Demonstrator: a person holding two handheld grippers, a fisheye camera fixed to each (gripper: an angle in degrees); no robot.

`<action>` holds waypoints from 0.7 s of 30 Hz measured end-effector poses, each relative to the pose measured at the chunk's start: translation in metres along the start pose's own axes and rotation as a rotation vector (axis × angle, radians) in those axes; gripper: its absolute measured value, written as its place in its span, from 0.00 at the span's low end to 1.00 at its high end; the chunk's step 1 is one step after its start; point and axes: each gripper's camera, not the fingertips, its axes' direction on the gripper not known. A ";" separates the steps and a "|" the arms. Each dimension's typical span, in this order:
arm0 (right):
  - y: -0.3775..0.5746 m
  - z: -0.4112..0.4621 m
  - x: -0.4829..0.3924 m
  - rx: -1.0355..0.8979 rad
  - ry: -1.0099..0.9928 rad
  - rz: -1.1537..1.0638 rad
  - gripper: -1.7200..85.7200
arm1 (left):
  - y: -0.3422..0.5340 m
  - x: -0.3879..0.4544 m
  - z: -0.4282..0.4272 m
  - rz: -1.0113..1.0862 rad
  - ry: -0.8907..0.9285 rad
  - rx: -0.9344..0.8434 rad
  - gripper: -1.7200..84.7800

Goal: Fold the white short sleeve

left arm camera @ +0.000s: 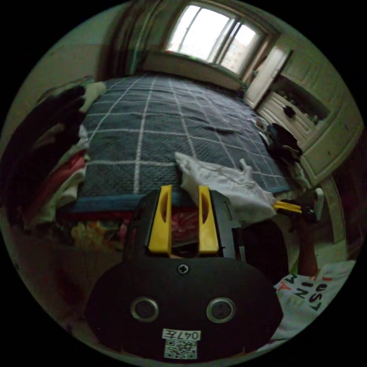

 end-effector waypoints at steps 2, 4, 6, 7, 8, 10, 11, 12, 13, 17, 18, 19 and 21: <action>0.007 -0.003 0.003 0.024 -0.004 0.003 0.04 | -0.028 0.018 0.001 0.103 -0.023 0.006 0.16; 0.014 -0.009 0.008 0.049 -0.017 0.017 0.06 | -0.051 0.033 0.010 0.190 -0.038 -0.033 0.16; 0.020 -0.014 0.014 0.064 -0.038 0.026 0.06 | -0.073 0.044 0.030 0.264 -0.018 -0.131 0.17; 0.024 -0.016 0.018 0.072 -0.046 0.034 0.07 | -0.086 0.049 0.046 0.283 -0.023 -0.211 0.17; 0.026 -0.018 0.020 0.073 -0.047 0.040 0.07 | -0.097 0.051 0.064 0.292 -0.043 -0.292 0.17; 0.032 -0.022 0.028 0.074 -0.031 0.064 0.07 | -0.109 0.054 0.087 0.304 -0.054 -0.388 0.17; 0.033 -0.024 0.030 0.077 -0.025 0.069 0.08 | -0.113 0.055 0.099 0.311 -0.052 -0.438 0.16; 0.034 -0.027 0.034 0.081 -0.011 0.076 0.08 | -0.115 0.056 0.105 0.317 -0.051 -0.467 0.16; 0.034 -0.030 0.038 0.084 0.006 0.080 0.08 | -0.116 0.059 0.113 0.339 -0.065 -0.508 0.15; 0.033 -0.039 0.047 0.091 0.091 0.088 0.09 | -0.113 0.074 0.100 0.450 -0.059 -0.475 0.09; 0.032 -0.042 0.050 0.095 0.120 0.088 0.09 | -0.111 0.075 0.097 0.460 -0.046 -0.465 0.08; 0.032 -0.045 0.052 0.107 0.151 0.097 0.09 | -0.108 0.078 0.090 0.478 -0.037 -0.447 0.07; 0.031 -0.050 0.055 0.132 0.196 0.109 0.09 | -0.103 0.082 0.078 0.499 -0.046 -0.414 0.05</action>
